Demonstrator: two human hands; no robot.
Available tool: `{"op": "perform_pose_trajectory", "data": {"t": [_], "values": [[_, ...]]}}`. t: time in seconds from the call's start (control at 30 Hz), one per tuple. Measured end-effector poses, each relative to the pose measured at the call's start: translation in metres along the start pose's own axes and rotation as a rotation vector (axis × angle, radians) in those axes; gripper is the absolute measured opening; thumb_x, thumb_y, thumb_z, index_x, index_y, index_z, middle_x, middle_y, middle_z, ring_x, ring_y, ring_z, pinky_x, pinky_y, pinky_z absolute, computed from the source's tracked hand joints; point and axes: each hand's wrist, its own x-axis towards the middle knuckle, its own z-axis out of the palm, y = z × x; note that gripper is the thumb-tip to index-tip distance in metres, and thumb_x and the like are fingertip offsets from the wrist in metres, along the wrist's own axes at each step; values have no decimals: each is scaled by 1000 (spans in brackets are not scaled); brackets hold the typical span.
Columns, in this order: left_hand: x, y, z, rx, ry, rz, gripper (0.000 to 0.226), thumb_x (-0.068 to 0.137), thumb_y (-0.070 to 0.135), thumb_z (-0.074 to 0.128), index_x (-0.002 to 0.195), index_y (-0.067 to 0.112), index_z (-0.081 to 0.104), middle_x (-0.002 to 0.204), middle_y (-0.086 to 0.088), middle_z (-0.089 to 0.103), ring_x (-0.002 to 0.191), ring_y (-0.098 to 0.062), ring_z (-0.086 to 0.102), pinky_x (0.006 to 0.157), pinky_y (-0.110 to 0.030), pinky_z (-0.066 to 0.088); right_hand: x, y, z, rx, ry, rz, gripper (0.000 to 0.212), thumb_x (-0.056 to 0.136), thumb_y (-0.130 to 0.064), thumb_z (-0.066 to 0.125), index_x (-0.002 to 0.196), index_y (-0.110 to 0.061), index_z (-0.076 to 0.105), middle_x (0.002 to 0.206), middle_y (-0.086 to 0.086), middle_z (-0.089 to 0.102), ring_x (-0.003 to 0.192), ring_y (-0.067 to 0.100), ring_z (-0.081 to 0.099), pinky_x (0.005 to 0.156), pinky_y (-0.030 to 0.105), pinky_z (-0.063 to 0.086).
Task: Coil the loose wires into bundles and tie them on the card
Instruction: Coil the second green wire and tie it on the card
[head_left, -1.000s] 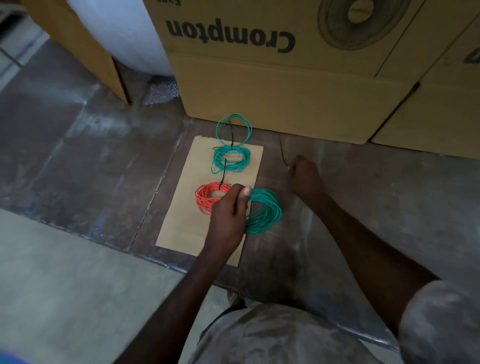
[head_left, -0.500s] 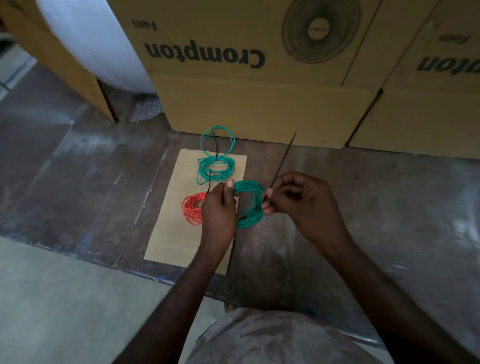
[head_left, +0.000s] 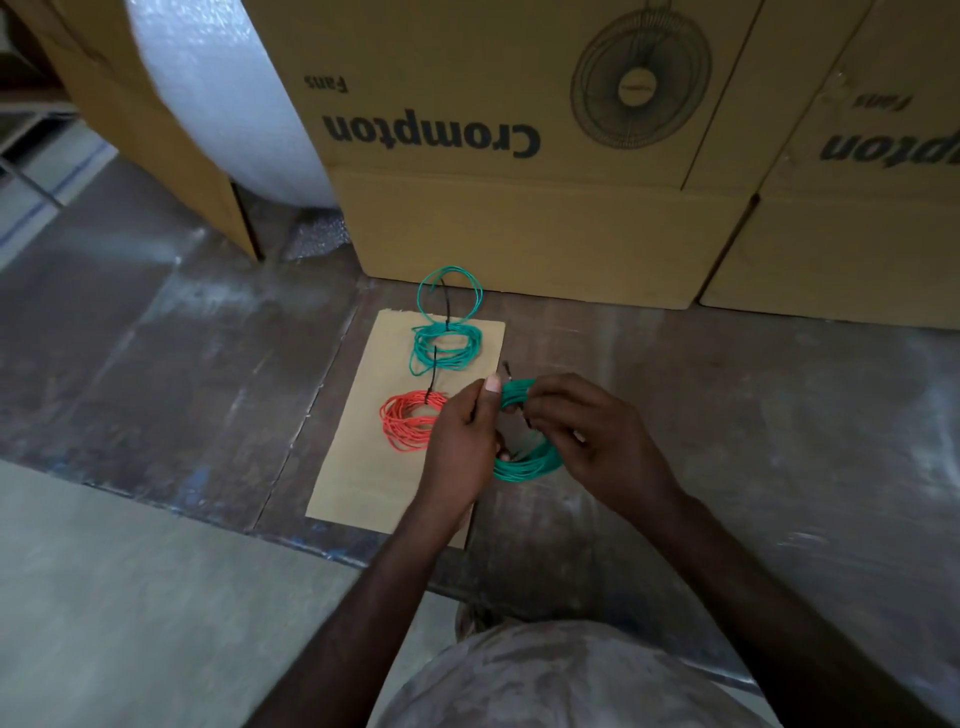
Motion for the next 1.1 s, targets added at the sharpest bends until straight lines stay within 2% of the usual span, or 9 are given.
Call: {"op": "perform_pose_trajectory", "data": {"t": [0.07,0.23,0.43,0.57,0.67,0.73,0.87,0.97,1.1], "values": [[-2,0,0,-41,-1,-13,53,108,50,47,92,1,59,68,0,53,57,-13,51,57,-46,47,-8,0,5,-24,7,1,16,95,6,70,104,-5,77,119,10,67,108,18,68,90,30,55],[-8,6,1,-106,55,-37,39,111,36,51,77,16,54,61,12,45,60,-11,40,62,-41,35,-15,-13,8,12,126,39,10,92,7,73,92,-3,74,112,6,68,103,14,68,85,30,55],[-18,13,5,-204,117,-70,35,110,24,54,79,7,54,62,6,42,62,-15,39,59,-37,31,-16,-22,4,10,167,46,12,88,9,75,86,-3,70,115,5,73,109,10,69,91,22,52],[-16,20,5,-290,154,-124,34,105,17,60,74,5,55,58,4,45,57,-13,39,52,-30,31,-24,-25,6,-67,76,-17,8,92,4,73,91,-4,71,121,5,72,112,13,70,94,27,56],[-15,20,5,-375,175,-195,32,100,13,65,82,-10,52,68,-13,38,54,-15,33,48,-28,25,-26,-27,7,-88,67,-44,7,94,2,72,93,-5,72,123,6,72,112,17,71,95,32,57],[-15,16,5,-415,179,-242,23,96,12,67,84,-3,55,75,-14,43,51,-16,32,48,-27,22,-26,-30,7,-88,78,-44,8,93,3,73,92,-5,71,123,5,73,111,18,71,93,34,58],[-16,13,3,-441,135,-292,14,90,18,79,88,14,65,81,-12,61,54,-16,41,44,-22,26,-28,-36,4,26,139,29,13,88,5,75,90,-7,71,109,2,77,102,18,74,87,39,59],[-21,20,4,-476,68,-300,21,91,20,79,112,26,82,89,-5,77,50,-8,50,42,-19,33,-24,-41,4,196,178,221,11,92,-1,75,94,-11,71,91,-5,74,82,15,73,73,44,59],[-24,25,6,-496,62,-270,17,92,16,78,108,20,83,100,-1,83,82,-8,76,66,-18,52,-15,-47,2,489,275,406,9,97,-2,72,104,-8,74,87,0,76,67,15,68,63,32,58]]}}
